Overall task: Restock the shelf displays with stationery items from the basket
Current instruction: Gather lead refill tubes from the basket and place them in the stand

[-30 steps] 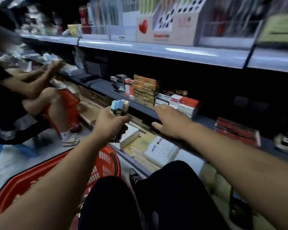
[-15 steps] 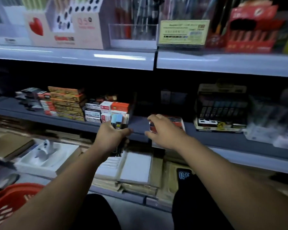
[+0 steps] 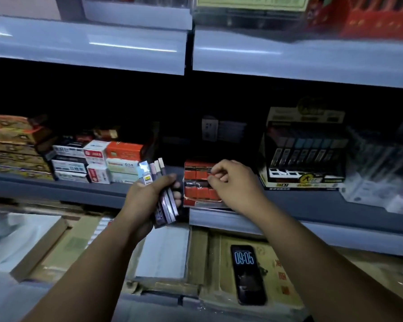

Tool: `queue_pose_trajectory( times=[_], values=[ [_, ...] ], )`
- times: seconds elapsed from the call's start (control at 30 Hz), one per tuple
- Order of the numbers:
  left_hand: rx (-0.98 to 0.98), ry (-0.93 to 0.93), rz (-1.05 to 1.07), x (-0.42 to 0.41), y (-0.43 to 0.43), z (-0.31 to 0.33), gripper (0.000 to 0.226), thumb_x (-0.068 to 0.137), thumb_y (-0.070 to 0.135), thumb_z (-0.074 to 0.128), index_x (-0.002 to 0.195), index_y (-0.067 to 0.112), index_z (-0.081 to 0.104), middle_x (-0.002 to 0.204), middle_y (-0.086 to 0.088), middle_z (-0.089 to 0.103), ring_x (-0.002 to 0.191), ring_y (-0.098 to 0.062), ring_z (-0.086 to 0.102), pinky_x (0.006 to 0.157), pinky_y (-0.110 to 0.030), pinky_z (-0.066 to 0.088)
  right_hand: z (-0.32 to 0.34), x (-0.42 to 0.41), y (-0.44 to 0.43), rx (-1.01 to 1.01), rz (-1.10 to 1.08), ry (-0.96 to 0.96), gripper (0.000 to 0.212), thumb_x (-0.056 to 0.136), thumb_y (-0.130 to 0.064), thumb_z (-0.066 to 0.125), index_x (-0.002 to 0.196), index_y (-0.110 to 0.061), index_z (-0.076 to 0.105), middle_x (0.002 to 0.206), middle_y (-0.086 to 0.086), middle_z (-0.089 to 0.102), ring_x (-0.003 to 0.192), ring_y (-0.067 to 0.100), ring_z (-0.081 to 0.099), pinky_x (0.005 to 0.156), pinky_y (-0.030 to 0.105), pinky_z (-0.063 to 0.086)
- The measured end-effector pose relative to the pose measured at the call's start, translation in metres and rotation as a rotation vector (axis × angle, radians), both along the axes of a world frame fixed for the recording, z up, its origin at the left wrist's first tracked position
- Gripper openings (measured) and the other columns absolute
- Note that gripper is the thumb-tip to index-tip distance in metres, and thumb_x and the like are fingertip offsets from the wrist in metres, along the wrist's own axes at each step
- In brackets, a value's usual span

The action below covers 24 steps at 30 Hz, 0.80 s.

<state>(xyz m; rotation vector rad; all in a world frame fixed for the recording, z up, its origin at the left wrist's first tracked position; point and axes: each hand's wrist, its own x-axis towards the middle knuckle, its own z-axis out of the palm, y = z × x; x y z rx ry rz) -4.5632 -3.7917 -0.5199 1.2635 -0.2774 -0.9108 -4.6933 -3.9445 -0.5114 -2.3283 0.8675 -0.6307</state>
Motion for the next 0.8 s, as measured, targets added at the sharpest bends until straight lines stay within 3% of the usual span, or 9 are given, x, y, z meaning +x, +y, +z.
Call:
queue_pose_trajectory(
  times=[0.23,0.4,0.5,0.63,0.8],
  values=[
    [-0.029,-0.022,-0.023,0.009,-0.004,0.007,0.006,0.091,0.017,0.07,0.09,0.013,0.066,0.076,-0.014,0.067,0.053,-0.024,0.063,0.049,-0.029,0.054,-0.009,0.016,-0.006,0.208,-0.003,-0.104,0.008,0.088,-0.038,0.07,0.085,-0.031,0.072,0.081,-0.014,0.069,0.075,0.004,0.064,0.076,0.038,0.059],
    [-0.042,0.009,0.018,0.008,-0.005,0.01,0.016,0.09,0.012,0.071,0.102,0.002,0.068,0.078,-0.02,0.07,0.057,-0.024,0.069,0.053,-0.03,0.059,-0.006,0.019,-0.01,0.274,0.011,-0.094,0.009,0.084,-0.032,0.075,0.091,-0.031,0.071,0.078,-0.011,0.068,0.072,0.011,0.069,0.075,0.044,0.061],
    [-0.06,0.027,0.022,0.008,-0.003,0.009,0.017,0.09,0.011,0.07,0.103,0.0,0.068,0.08,-0.02,0.07,0.059,-0.025,0.069,0.052,-0.029,0.057,-0.006,0.024,-0.009,0.22,0.018,-0.05,0.018,0.083,-0.036,0.076,0.098,-0.031,0.069,0.081,-0.01,0.067,0.073,0.01,0.068,0.074,0.04,0.061],
    [-0.085,0.043,0.03,0.007,-0.005,0.011,0.014,0.09,0.011,0.07,0.097,0.0,0.069,0.081,-0.019,0.067,0.061,-0.027,0.066,0.051,-0.029,0.055,-0.007,0.024,-0.011,0.189,-0.019,-0.096,0.009,0.086,-0.032,0.074,0.093,-0.03,0.07,0.08,-0.012,0.066,0.071,0.006,0.065,0.069,0.035,0.06],
    [-0.095,0.006,0.04,0.006,-0.015,0.011,0.026,0.088,0.012,0.073,0.106,-0.007,0.071,0.087,-0.017,0.07,0.065,-0.024,0.068,0.057,-0.031,0.057,-0.01,0.022,-0.008,0.198,0.041,-0.191,0.006,0.091,-0.024,0.07,0.087,-0.028,0.071,0.062,-0.013,0.056,0.05,0.001,0.05,0.051,0.02,0.043]
  ],
)
